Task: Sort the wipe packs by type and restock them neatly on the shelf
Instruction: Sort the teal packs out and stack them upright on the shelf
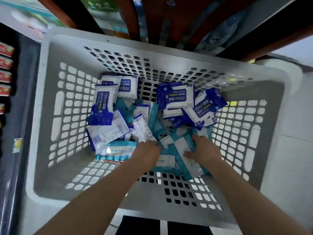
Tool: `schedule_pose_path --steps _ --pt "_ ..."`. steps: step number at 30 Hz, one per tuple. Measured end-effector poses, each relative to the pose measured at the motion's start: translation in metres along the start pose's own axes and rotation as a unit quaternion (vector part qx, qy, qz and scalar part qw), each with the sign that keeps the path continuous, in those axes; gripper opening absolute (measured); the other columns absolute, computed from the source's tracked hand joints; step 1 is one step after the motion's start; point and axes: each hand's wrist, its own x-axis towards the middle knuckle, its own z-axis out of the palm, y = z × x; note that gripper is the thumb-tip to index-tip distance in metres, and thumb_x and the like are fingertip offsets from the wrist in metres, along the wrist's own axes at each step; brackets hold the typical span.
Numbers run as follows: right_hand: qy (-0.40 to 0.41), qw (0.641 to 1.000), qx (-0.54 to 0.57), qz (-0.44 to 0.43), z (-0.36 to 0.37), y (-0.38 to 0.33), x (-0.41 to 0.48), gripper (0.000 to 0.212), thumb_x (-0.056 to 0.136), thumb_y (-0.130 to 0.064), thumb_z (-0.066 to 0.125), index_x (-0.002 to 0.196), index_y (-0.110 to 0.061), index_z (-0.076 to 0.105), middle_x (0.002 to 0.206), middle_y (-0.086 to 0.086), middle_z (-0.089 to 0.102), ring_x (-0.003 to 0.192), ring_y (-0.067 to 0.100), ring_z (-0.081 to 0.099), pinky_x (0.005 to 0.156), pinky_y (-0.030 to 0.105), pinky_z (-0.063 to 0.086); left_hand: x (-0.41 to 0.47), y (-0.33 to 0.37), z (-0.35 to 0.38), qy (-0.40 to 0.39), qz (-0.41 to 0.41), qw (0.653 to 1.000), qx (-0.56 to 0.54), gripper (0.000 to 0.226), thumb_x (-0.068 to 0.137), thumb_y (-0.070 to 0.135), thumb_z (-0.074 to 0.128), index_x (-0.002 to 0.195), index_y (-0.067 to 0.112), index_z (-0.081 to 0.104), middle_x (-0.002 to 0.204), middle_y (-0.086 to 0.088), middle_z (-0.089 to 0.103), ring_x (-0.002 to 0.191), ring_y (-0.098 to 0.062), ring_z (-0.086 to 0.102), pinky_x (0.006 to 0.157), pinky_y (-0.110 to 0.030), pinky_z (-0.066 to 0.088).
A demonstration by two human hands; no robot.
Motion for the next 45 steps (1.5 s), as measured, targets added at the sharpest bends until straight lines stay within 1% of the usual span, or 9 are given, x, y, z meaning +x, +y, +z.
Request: schedule_pose_path --steps 5,10,16,26,30,34,37,42,45 --pt "0.04 0.999 -0.033 -0.007 -0.01 -0.002 0.004 0.079 0.068 -0.054 0.078 0.126 -0.016 0.04 0.123 0.006 0.047 0.114 0.026 0.049 0.085 0.037 0.048 -0.002 -0.005 -0.007 0.103 0.0 0.992 0.069 0.03 0.089 0.027 0.06 0.115 0.012 0.06 0.113 -0.008 0.055 0.109 -0.027 0.049 0.087 -0.036 0.039" --pt "0.164 0.976 0.058 -0.128 -0.026 -0.051 0.01 0.039 0.087 -0.05 0.06 0.107 -0.017 0.055 0.103 0.0 0.055 0.096 0.021 0.055 0.073 0.031 0.044 -0.001 -0.043 -0.028 0.237 -0.022 0.966 0.099 0.048 0.052 0.007 0.084 0.098 0.013 0.072 0.103 -0.009 0.067 0.101 -0.031 0.062 0.078 -0.042 0.052" --pt "0.051 0.963 0.212 -0.159 -0.012 -0.12 0.048 0.022 0.098 -0.017 0.046 0.112 -0.002 0.056 0.107 0.013 0.062 0.099 0.029 0.058 0.083 0.036 0.047 0.0 -0.069 -0.036 0.21 -0.026 0.965 0.155 0.026 0.05 0.012 0.081 0.074 0.02 0.075 0.076 -0.003 0.062 0.084 -0.029 0.058 0.084 -0.042 0.047" --pt "-0.017 0.93 0.363 -0.058 0.002 -0.153 0.076 0.019 0.086 -0.017 0.069 0.105 -0.011 0.068 0.103 0.008 0.069 0.096 0.023 0.064 0.082 0.033 0.053 -0.023 -0.101 -0.037 0.241 0.017 0.966 -0.095 0.013 0.082 0.018 0.071 0.093 0.014 0.064 0.087 0.0 0.064 0.09 -0.025 0.056 0.085 -0.034 0.033" --pt "0.104 0.91 0.387 -0.108 -0.02 -0.135 0.054 0.011 0.092 -0.019 0.06 0.095 -0.011 0.053 0.082 0.004 0.058 0.077 0.023 0.057 0.065 0.032 0.042 -0.029 -0.099 -0.051 0.274 0.024 0.945 -0.176 0.011 0.089 0.022 0.065 0.091 0.013 0.058 0.078 0.005 0.055 0.075 -0.021 0.053 0.064 -0.033 0.04" --pt "0.363 0.854 0.302 -0.218 -0.055 -0.094 0.021 0.01 0.095 -0.017 0.055 0.1 -0.009 0.06 0.059 -0.01 0.048 0.053 0.003 0.043 0.051 0.027 0.031 -0.022 -0.089 -0.069 0.296 -0.008 0.895 -0.333 0.015 0.096 0.026 0.056 0.095 0.011 0.055 0.078 -0.007 0.06 0.066 -0.023 0.053 0.058 -0.036 0.04" --pt "0.494 0.804 0.164 -0.286 -0.067 -0.061 0.018 0.028 0.091 -0.007 0.052 0.114 -0.008 0.068 0.097 0.003 0.073 0.088 0.015 0.064 0.073 0.029 0.048 0.001 -0.078 -0.085 0.307 -0.089 0.834 -0.451 0.017 0.097 0.022 0.054 0.107 0.011 0.06 0.095 -0.008 0.065 0.082 -0.022 0.057 0.062 -0.021 0.039" --pt "0.492 0.847 0.002 -0.203 -0.041 -0.008 0.049 0.038 0.08 -0.011 0.05 0.11 -0.019 0.073 0.116 0.006 0.069 0.106 0.031 0.063 0.092 0.043 0.042 0.05 -0.051 -0.095 0.237 -0.112 0.788 -0.557 0.041 0.096 0.014 0.054 0.136 0.012 0.048 0.126 -0.005 0.058 0.114 -0.021 0.054 0.091 -0.028 0.043" --pt "0.42 0.889 -0.019 -0.179 -0.02 -0.001 0.055 0.043 0.069 -0.006 0.061 0.109 -0.018 0.073 0.122 0.011 0.066 0.11 0.036 0.06 0.09 0.052 0.045 0.066 -0.038 -0.095 0.244 -0.112 0.789 -0.553 0.044 0.091 0.005 0.057 0.133 0.01 0.048 0.112 -0.003 0.059 0.101 -0.019 0.056 0.076 -0.019 0.04"
